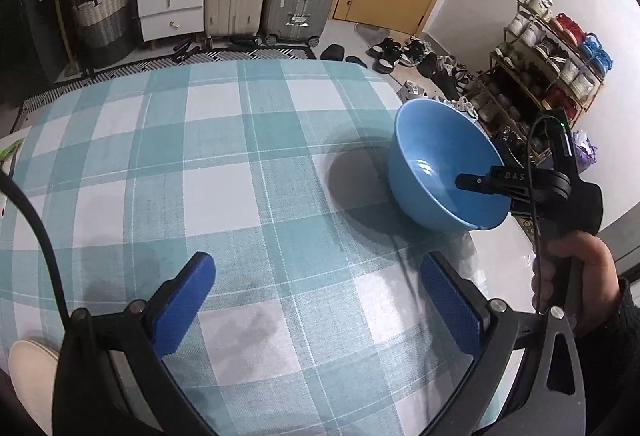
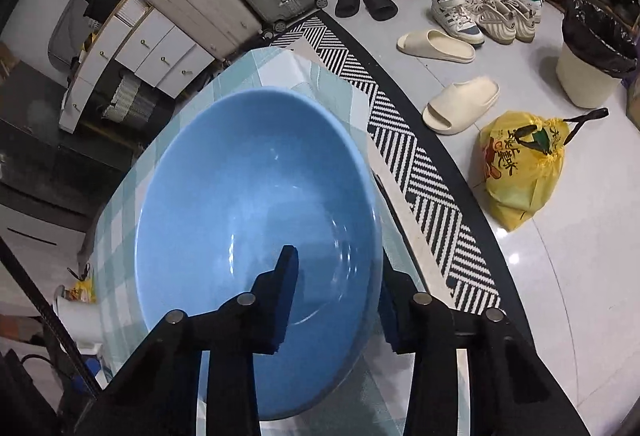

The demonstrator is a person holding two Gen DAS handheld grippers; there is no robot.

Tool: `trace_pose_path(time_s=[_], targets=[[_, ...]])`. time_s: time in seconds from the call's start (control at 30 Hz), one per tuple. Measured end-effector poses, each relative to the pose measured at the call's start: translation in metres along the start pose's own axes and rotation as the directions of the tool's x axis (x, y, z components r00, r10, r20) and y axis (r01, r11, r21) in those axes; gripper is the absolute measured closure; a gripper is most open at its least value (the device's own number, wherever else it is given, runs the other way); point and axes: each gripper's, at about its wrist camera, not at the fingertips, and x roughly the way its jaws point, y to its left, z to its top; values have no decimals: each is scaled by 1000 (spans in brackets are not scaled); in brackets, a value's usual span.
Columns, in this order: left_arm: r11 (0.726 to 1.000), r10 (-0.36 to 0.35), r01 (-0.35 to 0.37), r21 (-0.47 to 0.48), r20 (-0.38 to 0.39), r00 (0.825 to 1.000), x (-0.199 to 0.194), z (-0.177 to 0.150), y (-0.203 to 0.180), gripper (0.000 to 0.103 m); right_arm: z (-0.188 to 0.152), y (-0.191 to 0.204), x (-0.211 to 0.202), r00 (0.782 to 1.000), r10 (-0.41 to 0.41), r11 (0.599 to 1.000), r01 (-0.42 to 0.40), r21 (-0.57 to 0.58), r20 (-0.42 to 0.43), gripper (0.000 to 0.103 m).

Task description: Organize plates and bowls

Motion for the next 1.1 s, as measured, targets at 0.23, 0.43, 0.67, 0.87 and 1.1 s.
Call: trace_pose_path(time_s=[0.23,0.43,0.67,0.87,1.1], targets=[[1000,22,-22,1,-24,999,7,-2,5,0,-6,8,1,999,-51,995,51,-84,-4,86],[999,39,-39,9,-40,998,11,-4,6,0,-14,20,0,997,-77,984,75,-164,-2,88],[999,53,-53,7,-56,997,11,-4,9,0,-30,33,0,998,-50,971,39,-238,-40,95],[997,72,-72,10,-94,993,16,-9,11,0,-53,46,1,995,-52,959,26,-282,-86,95],[993,120,-116,35,-152,981,24,-11,10,0,-70,55,-5,994,-33,949,-2,-317,-104,95]])
